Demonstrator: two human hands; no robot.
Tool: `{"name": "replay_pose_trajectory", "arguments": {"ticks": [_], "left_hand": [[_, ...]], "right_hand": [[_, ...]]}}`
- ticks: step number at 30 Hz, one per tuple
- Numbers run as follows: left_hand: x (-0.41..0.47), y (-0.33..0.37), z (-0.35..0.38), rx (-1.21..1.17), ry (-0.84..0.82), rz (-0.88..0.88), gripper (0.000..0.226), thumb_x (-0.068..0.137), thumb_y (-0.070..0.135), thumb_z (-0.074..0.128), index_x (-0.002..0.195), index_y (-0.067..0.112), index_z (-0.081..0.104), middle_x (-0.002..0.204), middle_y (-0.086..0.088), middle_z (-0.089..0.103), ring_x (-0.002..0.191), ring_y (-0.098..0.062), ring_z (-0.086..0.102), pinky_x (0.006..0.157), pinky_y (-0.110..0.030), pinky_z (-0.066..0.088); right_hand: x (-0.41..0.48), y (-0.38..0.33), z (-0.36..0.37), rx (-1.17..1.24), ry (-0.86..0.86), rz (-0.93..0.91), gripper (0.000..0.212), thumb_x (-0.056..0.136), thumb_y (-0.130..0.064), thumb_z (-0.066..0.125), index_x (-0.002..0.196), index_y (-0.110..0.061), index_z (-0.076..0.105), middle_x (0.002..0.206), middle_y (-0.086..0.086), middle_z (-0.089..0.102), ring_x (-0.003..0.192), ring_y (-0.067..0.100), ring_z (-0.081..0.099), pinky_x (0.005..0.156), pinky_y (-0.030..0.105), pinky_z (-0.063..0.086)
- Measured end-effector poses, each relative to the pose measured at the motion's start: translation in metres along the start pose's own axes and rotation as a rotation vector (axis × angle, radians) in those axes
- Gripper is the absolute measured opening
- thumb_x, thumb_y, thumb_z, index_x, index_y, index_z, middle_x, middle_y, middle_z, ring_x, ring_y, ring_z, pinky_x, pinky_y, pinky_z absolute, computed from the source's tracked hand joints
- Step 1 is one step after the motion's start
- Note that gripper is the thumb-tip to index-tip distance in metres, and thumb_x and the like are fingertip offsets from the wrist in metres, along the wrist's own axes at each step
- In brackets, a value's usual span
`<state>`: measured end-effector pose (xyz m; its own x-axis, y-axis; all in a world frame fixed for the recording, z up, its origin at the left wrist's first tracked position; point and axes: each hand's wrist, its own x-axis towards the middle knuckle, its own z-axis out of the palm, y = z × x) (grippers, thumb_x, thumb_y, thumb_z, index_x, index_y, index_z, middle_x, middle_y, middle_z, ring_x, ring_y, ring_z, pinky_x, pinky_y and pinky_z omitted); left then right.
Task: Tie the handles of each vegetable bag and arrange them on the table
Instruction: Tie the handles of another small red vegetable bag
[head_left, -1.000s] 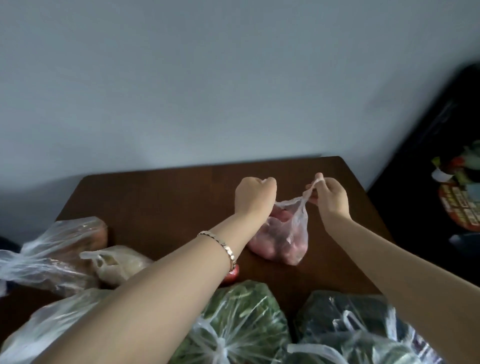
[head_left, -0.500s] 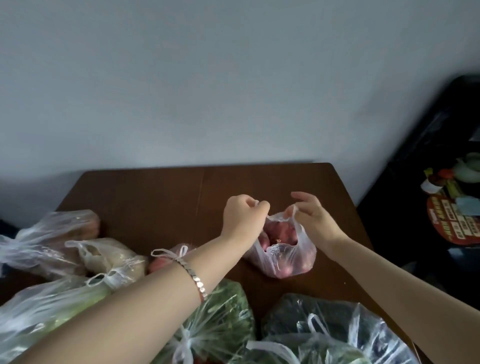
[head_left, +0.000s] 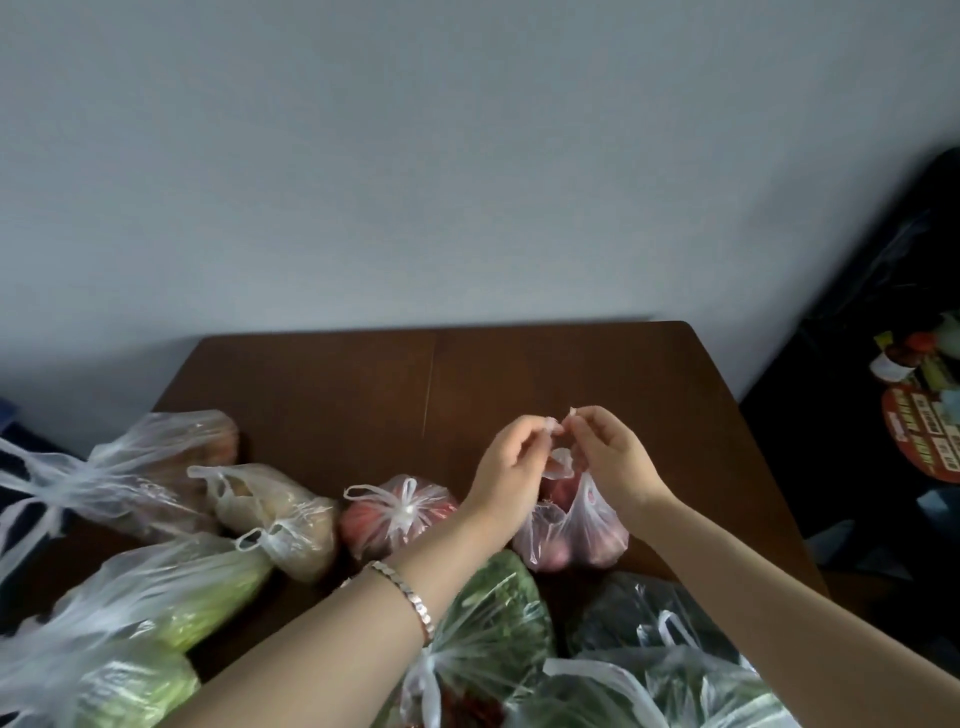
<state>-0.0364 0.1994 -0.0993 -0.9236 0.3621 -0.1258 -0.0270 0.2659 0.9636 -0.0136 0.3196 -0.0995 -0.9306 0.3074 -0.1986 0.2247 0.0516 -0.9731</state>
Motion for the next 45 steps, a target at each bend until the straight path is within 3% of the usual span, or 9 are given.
{"name": "replay_pose_trajectory", "arguments": {"ticks": [3, 7, 13, 20, 31, 34, 36, 40, 45], "left_hand": [[0.000, -0.013, 0.004, 0.123, -0.026, -0.009, 0.018, 0.095, 0.014, 0.048, 0.103, 0.016, 0.064, 0.089, -0.003, 0.052, 0.072, -0.024, 0.060, 0.069, -0.022, 0.046], [0.003, -0.011, 0.000, -0.099, 0.028, -0.146, 0.014, 0.085, 0.007, 0.064, 0.098, 0.003, 0.069, 0.070, -0.004, 0.063, 0.052, -0.002, 0.057, 0.052, -0.008, 0.043], [0.007, -0.007, 0.005, -0.315, 0.027, -0.483, 0.051, 0.068, 0.018, 0.082, 0.107, 0.005, 0.054, 0.093, -0.012, 0.065, 0.069, -0.019, 0.068, 0.068, -0.028, 0.059], [0.006, 0.003, -0.004, -0.552, -0.019, -0.553, 0.015, 0.080, -0.015, 0.060, 0.086, -0.002, 0.055, 0.076, -0.019, 0.059, 0.046, -0.019, 0.065, 0.048, -0.023, 0.057], [0.007, 0.000, 0.005, -0.498, 0.036, -0.621, 0.008, 0.080, -0.006, 0.066, 0.087, -0.008, 0.064, 0.045, -0.008, 0.064, 0.039, -0.013, 0.063, 0.042, -0.021, 0.054], [0.012, -0.005, 0.008, -0.359, 0.154, -0.634, 0.018, 0.084, 0.005, 0.062, 0.068, 0.013, 0.062, 0.035, 0.009, 0.056, 0.032, -0.001, 0.054, 0.040, -0.013, 0.047], [0.014, -0.005, 0.010, -0.242, 0.229, -0.635, 0.010, 0.086, 0.007, 0.060, 0.082, 0.005, 0.069, 0.055, -0.001, 0.066, 0.050, -0.011, 0.060, 0.055, -0.022, 0.049], [0.010, -0.019, 0.016, 0.247, -0.011, -0.264, 0.014, 0.093, 0.021, 0.048, 0.092, 0.016, 0.061, 0.091, -0.004, 0.064, 0.085, -0.018, 0.058, 0.073, -0.031, 0.046], [0.007, -0.023, 0.019, 0.630, -0.165, -0.096, 0.023, 0.098, 0.032, 0.037, 0.107, 0.016, 0.051, 0.111, -0.014, 0.055, 0.109, -0.032, 0.046, 0.095, -0.043, 0.036]], "right_hand": [[0.002, 0.003, 0.004, -0.031, -0.012, 0.040, 0.025, 0.093, -0.001, 0.043, 0.083, -0.011, 0.063, 0.063, -0.001, 0.060, 0.050, 0.005, 0.054, 0.047, 0.009, 0.044], [-0.001, 0.010, 0.004, -0.010, -0.051, 0.143, 0.022, 0.089, 0.002, 0.051, 0.099, -0.007, 0.067, 0.075, 0.001, 0.065, 0.060, 0.007, 0.059, 0.054, 0.010, 0.048], [-0.003, 0.016, -0.001, -0.054, 0.027, 0.201, 0.014, 0.081, -0.003, 0.064, 0.087, -0.013, 0.071, 0.078, 0.011, 0.070, 0.070, 0.019, 0.064, 0.075, 0.031, 0.054], [0.004, 0.022, 0.001, 0.115, -0.299, 0.263, 0.020, 0.088, 0.003, 0.048, 0.078, 0.003, 0.065, 0.064, 0.012, 0.057, 0.057, 0.013, 0.055, 0.058, 0.020, 0.047], [0.003, 0.032, 0.004, -0.188, -0.107, 0.201, 0.036, 0.092, -0.030, 0.052, 0.069, -0.009, 0.070, 0.055, -0.001, 0.063, 0.057, 0.015, 0.058, 0.062, 0.030, 0.047], [-0.001, 0.031, 0.006, -0.223, 0.009, 0.112, 0.037, 0.093, -0.025, 0.051, 0.068, -0.002, 0.068, 0.055, 0.000, 0.064, 0.049, 0.003, 0.060, 0.048, 0.014, 0.048], [-0.001, 0.034, 0.004, -0.214, 0.116, 0.050, 0.035, 0.092, -0.022, 0.052, 0.073, 0.004, 0.067, 0.055, 0.002, 0.061, 0.045, 0.002, 0.056, 0.043, 0.010, 0.043], [0.003, 0.040, 0.000, -0.297, 0.218, 0.067, 0.033, 0.090, -0.024, 0.056, 0.070, 0.000, 0.066, 0.042, 0.002, 0.054, 0.034, 0.008, 0.046, 0.039, 0.018, 0.036], [0.005, 0.043, -0.004, -0.327, 0.206, 0.094, 0.007, 0.084, -0.021, 0.066, 0.081, -0.014, 0.066, 0.069, 0.003, 0.064, 0.054, 0.012, 0.059, 0.039, 0.016, 0.041]]}}
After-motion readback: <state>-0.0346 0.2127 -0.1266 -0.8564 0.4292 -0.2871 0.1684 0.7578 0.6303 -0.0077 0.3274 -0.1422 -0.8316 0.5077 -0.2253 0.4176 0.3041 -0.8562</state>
